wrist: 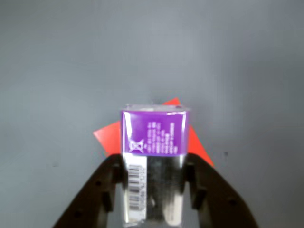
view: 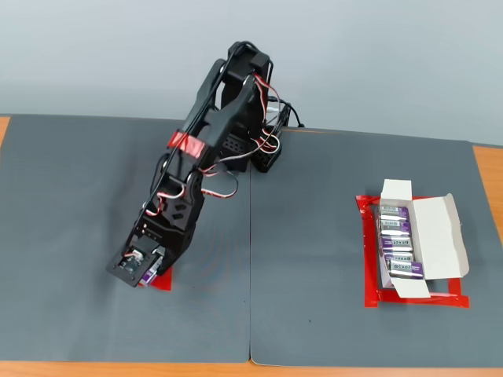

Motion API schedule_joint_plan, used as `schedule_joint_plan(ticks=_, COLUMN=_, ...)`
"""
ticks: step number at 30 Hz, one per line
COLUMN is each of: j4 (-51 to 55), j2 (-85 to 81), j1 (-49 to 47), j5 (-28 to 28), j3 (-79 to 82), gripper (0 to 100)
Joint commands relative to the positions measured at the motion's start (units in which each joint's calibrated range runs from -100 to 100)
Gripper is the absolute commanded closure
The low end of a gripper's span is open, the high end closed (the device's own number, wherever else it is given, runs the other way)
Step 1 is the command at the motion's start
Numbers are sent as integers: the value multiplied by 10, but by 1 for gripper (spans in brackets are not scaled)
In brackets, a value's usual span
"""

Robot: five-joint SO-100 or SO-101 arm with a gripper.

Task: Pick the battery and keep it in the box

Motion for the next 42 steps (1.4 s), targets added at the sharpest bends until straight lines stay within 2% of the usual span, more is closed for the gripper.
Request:
schedule_joint_plan(ticks=1, j4=24, j2=-66, j1=-16, j5=3, j3=-38, gripper=95)
schedule_joint_plan(ticks=13, j4=130, j2=-195, j1=-111, j5=2, j3=-110, gripper=95)
schedule_joint_plan(ticks=27, j4=131, j2=-284, j1=-347, j5=3, j3=-134, gripper=95)
schedule_joint_plan(ticks=42, j4=126, j2=-239, j1=-531, j5=3, j3=-176, gripper=95)
